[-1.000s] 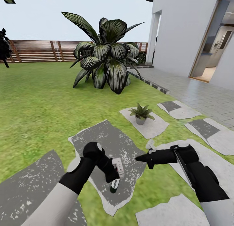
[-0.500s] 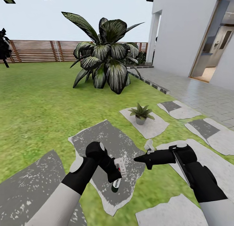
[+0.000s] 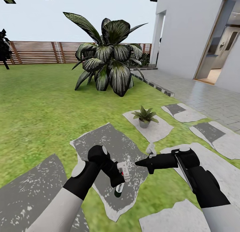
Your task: Pick up the pesticide atomizer in the garden and spray insectifuge to fully cover both potted plants in the garden.
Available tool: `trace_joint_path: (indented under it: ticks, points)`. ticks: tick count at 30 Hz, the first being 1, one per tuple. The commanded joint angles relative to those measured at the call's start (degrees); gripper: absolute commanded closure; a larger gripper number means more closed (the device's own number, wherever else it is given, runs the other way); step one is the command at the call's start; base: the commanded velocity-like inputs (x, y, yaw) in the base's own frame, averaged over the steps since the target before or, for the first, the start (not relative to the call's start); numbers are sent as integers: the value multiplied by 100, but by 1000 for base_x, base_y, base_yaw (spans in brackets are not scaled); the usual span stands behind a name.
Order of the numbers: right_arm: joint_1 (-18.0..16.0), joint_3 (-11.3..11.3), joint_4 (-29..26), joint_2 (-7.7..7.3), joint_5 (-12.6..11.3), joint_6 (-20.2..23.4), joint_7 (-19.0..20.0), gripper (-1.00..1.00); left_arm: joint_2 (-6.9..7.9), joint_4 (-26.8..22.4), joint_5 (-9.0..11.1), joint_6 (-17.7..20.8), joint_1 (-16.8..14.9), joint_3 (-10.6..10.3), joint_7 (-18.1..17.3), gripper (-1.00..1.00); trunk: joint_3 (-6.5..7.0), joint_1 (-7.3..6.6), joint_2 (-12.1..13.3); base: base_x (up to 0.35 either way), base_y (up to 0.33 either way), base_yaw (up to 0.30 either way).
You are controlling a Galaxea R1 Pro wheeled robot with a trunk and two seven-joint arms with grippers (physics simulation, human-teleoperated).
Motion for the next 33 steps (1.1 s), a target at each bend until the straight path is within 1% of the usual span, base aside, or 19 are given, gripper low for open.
trace_joint_path:
  ticks: [1, 5, 8, 11, 13, 14, 15, 19, 22, 24, 26, 33]
  points:
    - [-5, 1, -7, -1, 48, 37, 44, 100, -2, -9, -47, 61, -4, -1, -49, 100, -5, -1, -2, 0, 0, 0]
    - [-5, 1, -7, -1, 46, 37, 44, 100, -2, -31, -45, 61, -4, -1, -49, 100, -5, -1, -2, 0, 0, 0]
    - [-5, 9, -7, -1, 47, 37, 44, 100, -2, -218, -40, 61, -4, -1, -49, 100, -5, -1, -2, 0, 0, 0]
    - [-5, 16, -7, 3, 48, 37, 44, 100, -2, -277, -38, 67, -4, -1, -49, 100, -5, -1, -2, 0, 0, 0]
    - [-5, 18, -7, 6, 48, 37, 44, 100, -2, -288, -38, 149, -4, -2, -47, 100, -5, -1, -2, 0, 0, 0]
    - [-5, 18, -7, 7, 48, 37, 41, 100, -2, -292, -36, 288, -4, -6, -43, 100, -5, -1, -2, 0, 0, 0]
    - [-5, 18, -7, 7, 48, 37, 39, 100, -2, -293, -34, 349, -4, -8, -41, 100, -5, -1, -2, 0, 0, 0]
    - [-5, 20, -7, 8, 47, 37, 38, 100, -2, -295, -30, 407, -4, -16, -40, 100, -5, -1, -2, 0, 0, 0]
    - [-5, 21, -7, 8, 46, 37, 37, 100, -2, -295, -29, 417, -4, -94, -37, 100, -5, -1, -2, 0, 0, 0]
    - [-5, 20, -7, 8, 46, 37, 35, 100, -2, -295, -29, 429, -4, -264, -33, 100, -5, -1, -2, 0, 0, 0]
    - [-5, 22, -7, 8, 47, 37, 35, 100, -2, -295, -25, 451, -4, -368, -27, 100, -5, -1, -2, 0, 0, 0]
    - [-5, 25, -7, 8, 46, 37, 37, 100, -2, -299, -21, 465, -4, -422, -22, 100, -5, -1, -2, 0, 0, 0]
